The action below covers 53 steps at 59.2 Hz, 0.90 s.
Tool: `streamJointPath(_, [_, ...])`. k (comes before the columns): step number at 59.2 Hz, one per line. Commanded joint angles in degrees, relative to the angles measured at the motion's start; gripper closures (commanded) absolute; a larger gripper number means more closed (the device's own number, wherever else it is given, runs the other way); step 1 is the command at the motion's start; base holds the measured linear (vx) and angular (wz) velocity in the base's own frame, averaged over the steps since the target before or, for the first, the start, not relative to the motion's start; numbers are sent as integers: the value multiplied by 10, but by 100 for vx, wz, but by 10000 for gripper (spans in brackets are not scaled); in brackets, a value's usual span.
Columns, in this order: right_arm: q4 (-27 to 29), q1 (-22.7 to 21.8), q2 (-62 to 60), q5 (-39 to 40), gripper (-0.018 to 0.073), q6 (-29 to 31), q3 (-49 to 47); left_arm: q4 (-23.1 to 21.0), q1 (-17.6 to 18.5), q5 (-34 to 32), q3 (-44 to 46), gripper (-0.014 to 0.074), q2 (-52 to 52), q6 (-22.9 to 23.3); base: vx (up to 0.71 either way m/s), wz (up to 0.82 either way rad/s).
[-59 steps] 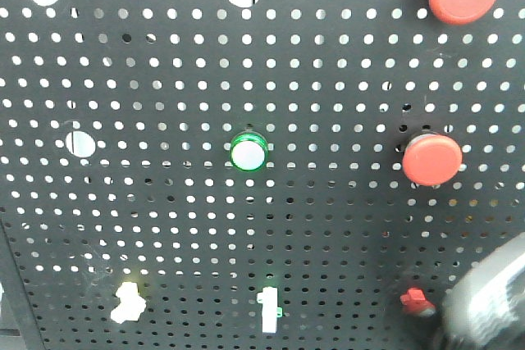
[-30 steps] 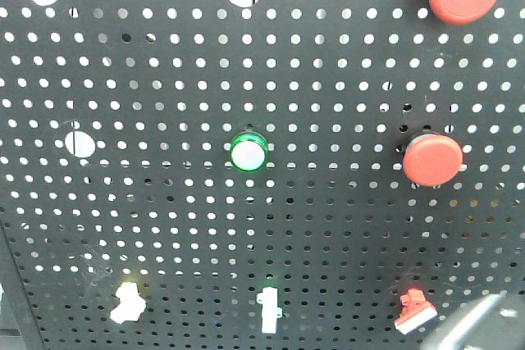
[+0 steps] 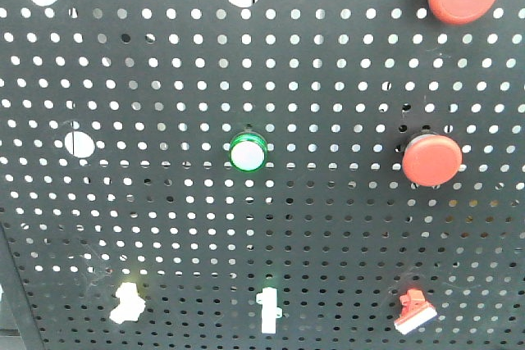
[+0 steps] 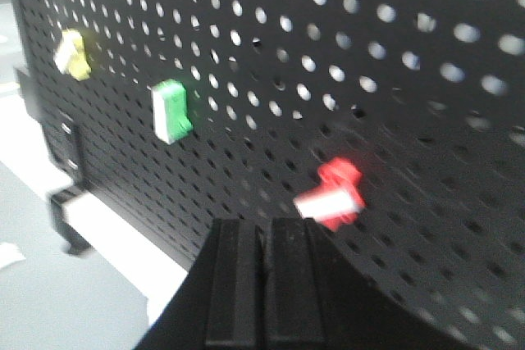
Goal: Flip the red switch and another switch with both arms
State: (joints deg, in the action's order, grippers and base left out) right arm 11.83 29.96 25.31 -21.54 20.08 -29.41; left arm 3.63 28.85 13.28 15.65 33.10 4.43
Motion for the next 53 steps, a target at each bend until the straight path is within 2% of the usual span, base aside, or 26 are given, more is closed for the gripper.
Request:
streamJointPath(1, [-25,-4,-18,51,566,1,0,-3,-1,-37,14,594,0,6,0,0])
streamJointPath(31, [-28,-4,-26,43,566,1,9,-3,-1,-37,13,594,0,6,0,0])
streamJointPath(40, [-28,-4,-26,43,566,1,9,-5,-5,-57,-31,594,-26,6,0,0])
streamJointPath(46, [-28,-4,-26,43,566,1,9,-21,-32,-58,-82,594,-81,6,0,0])
streamJointPath(53, [-28,-4,-26,43,566,1,9,-24,-99,-95,-147,594,-179,6,0,0])
